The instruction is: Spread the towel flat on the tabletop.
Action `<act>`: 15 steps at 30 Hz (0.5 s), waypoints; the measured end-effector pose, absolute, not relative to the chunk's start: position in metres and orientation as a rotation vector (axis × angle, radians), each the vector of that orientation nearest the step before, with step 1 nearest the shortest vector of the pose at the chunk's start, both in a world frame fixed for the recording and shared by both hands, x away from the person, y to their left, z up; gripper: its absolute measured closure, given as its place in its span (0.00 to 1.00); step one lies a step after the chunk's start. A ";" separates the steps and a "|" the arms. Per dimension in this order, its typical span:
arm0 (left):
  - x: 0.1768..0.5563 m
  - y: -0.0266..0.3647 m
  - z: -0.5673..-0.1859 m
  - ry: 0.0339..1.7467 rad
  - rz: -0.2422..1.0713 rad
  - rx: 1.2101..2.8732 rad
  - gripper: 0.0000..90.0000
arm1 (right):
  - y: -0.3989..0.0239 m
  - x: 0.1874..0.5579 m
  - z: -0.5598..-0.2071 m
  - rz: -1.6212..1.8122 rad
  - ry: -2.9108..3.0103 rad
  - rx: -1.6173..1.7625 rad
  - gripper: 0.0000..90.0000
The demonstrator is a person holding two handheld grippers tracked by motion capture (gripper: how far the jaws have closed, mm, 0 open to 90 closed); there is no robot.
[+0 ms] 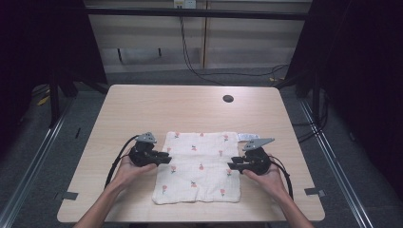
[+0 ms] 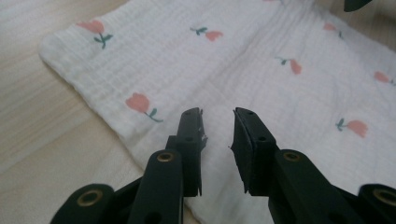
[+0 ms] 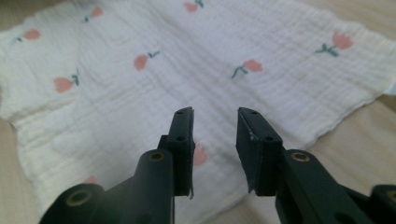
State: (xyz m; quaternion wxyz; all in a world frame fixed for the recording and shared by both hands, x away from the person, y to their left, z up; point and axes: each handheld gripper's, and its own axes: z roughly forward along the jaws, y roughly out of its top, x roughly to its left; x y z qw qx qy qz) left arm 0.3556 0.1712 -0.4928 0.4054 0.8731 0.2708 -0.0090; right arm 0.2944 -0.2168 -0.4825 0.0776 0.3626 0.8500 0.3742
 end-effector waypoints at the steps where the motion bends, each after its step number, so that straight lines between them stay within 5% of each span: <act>1: 0.355 0.171 -0.495 0.680 -0.014 2.215 0.81 | -0.217 0.295 -0.485 1.124 2.549 1.092 0.69; 10: 0.341 0.175 -0.498 0.678 0.009 2.255 0.82 | -0.206 0.292 -0.497 1.004 2.549 1.006 0.66; 12: 0.336 0.177 -0.497 0.677 0.032 2.272 0.90 | -0.208 0.291 -0.498 1.029 2.541 0.996 0.84; 15: 0.333 0.180 -0.498 0.680 0.049 2.270 0.96 | -0.209 0.291 -0.499 1.046 2.535 0.998 0.95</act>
